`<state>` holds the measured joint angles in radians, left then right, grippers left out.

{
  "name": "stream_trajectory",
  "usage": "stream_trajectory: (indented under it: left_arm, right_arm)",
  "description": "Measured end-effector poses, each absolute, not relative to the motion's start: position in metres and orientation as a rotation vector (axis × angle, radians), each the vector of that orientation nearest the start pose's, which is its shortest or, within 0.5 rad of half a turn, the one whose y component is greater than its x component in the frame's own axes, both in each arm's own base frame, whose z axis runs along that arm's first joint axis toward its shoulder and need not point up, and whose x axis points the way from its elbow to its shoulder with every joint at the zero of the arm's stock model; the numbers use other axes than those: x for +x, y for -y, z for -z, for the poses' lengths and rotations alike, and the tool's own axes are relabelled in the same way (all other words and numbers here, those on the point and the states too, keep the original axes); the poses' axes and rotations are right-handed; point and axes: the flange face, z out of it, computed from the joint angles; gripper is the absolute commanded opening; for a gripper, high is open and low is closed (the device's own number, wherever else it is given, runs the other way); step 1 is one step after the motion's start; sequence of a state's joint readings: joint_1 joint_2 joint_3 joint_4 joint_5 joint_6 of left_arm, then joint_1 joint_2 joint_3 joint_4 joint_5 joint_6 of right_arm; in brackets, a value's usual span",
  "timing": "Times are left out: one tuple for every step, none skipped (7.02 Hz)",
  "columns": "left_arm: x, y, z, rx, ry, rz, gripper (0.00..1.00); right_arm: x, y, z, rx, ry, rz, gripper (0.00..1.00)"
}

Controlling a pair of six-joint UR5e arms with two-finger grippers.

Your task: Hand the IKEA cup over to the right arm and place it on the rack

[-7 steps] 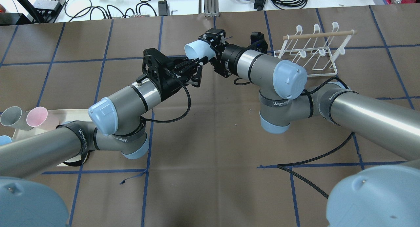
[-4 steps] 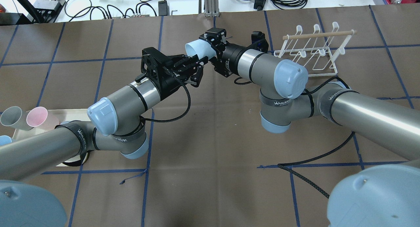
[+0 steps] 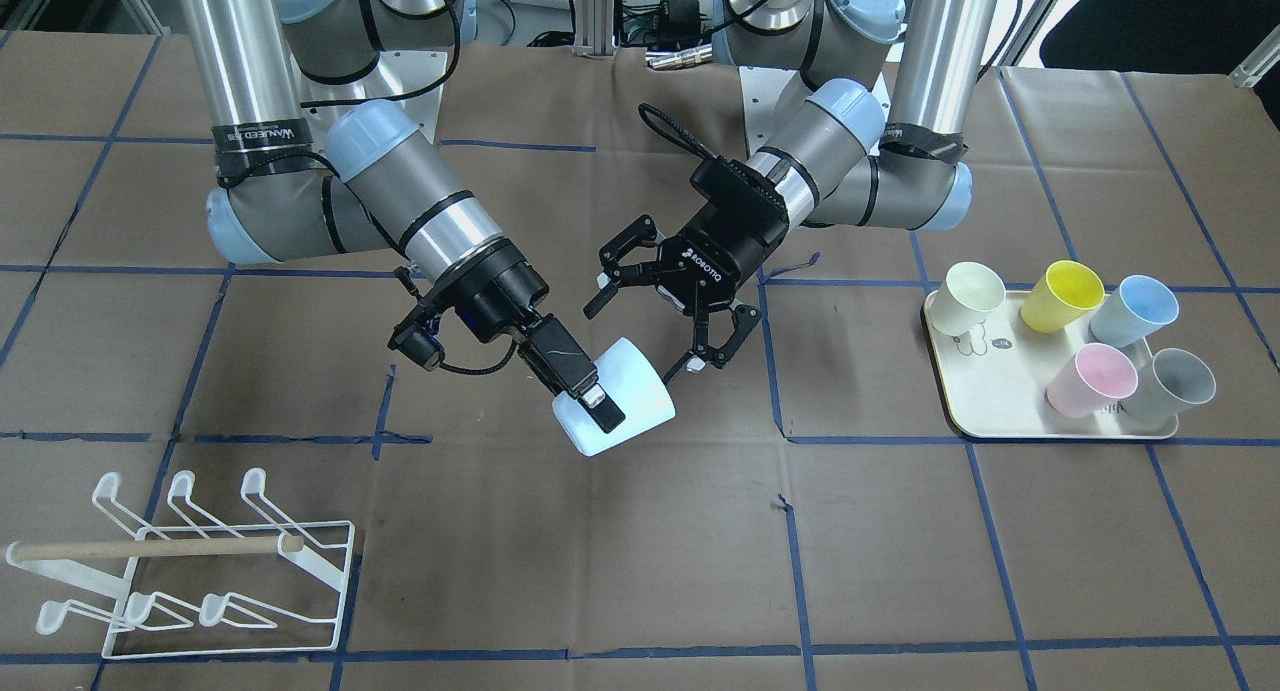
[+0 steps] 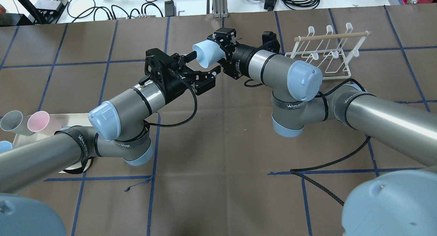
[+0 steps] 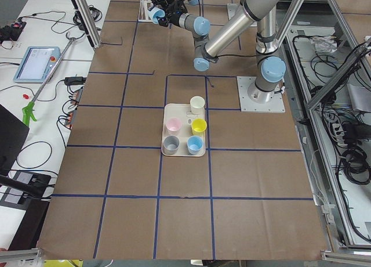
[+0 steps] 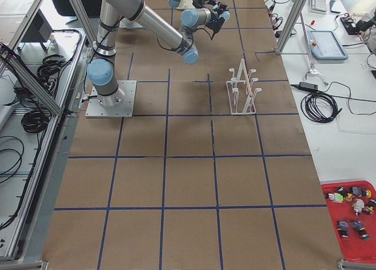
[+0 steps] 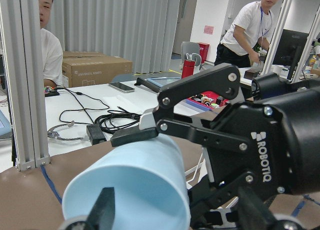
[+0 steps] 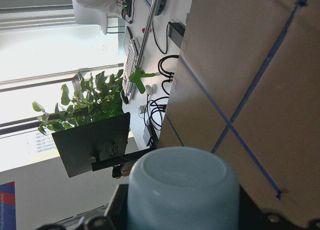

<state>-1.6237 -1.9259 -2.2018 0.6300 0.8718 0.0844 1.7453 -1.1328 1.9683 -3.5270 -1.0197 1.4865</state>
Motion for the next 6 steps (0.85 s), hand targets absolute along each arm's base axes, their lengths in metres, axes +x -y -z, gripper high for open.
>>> stream_trajectory:
  left_arm:
    - [-0.207,0.465,-0.309,-0.626,2.073,-1.440,0.99]
    - [-0.184,0.471,-0.326,-0.564,2.126,-1.412,0.99]
    - [-0.164,0.472,-0.347,-0.499,2.185,-1.368,0.99]
    - [-0.145,0.475,-0.362,-0.422,2.254,-1.307,0.99]
    - [-0.126,0.479,-0.373,-0.331,2.343,-1.246,0.99]
    - [-0.111,0.486,-0.385,-0.240,2.451,-1.173,0.99]
  right_arm:
    - [0.274,0.528,-0.313,0.918,-1.741,0.431,0.44]
    - [0.262,0.535,-0.317,0.925,-1.730,0.446,0.41]
    - [0.249,0.542,-0.320,0.930,-1.719,0.463,0.41]
    - [0.235,0.549,-0.323,0.931,-1.716,0.495,0.36]
    - [0.224,0.555,-0.324,0.913,-1.731,0.545,0.34]
    - [0.215,0.558,-0.324,0.866,-1.766,0.610,0.33]
